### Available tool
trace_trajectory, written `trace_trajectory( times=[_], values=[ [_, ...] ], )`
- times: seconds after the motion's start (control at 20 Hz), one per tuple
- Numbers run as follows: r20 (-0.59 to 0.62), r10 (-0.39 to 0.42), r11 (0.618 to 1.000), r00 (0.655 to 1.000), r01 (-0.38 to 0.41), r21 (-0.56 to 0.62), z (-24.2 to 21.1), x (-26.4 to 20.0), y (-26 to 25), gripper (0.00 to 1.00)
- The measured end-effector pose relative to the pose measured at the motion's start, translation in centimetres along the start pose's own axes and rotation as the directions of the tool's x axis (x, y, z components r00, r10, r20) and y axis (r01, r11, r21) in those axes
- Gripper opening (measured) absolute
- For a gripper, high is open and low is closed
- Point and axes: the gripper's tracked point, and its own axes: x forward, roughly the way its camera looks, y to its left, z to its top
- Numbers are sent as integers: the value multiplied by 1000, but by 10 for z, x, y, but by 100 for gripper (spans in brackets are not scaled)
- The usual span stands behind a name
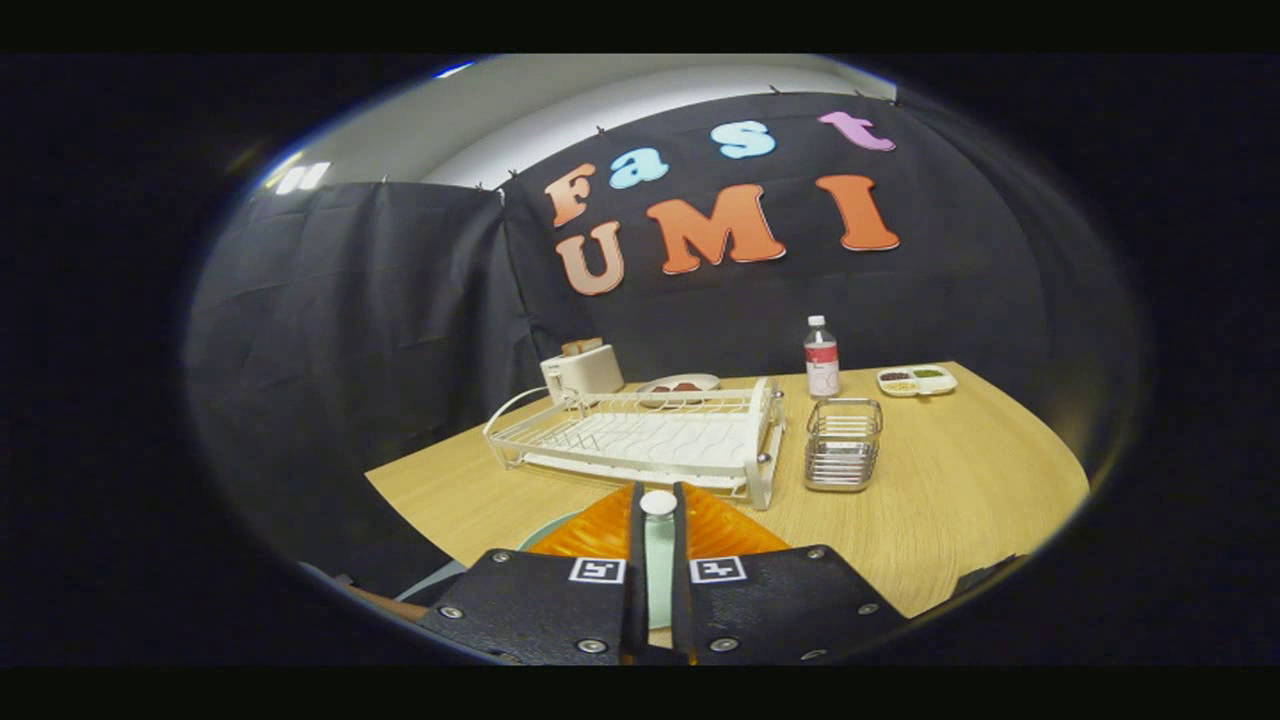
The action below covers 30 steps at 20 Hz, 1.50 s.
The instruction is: Take the plate from the dish rack, then take the spoon from the basket and place it into the plate.
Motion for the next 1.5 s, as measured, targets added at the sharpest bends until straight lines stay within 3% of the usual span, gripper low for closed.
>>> trace_trajectory(
  times=[0.25,0.65,0.95,1.2,1.5],
  values=[
    [-36,25,1000,999,-24,10,-18,2,3,10],
    [-59,12,1000,998,-11,18,-21,3,3,26],
    [76,-54,998,996,57,-33,30,7,2,50],
    [219,-110,991,970,124,-53,78,7,3,69],
    [320,-163,980,933,192,-61,115,3,2,83]
  ],
)
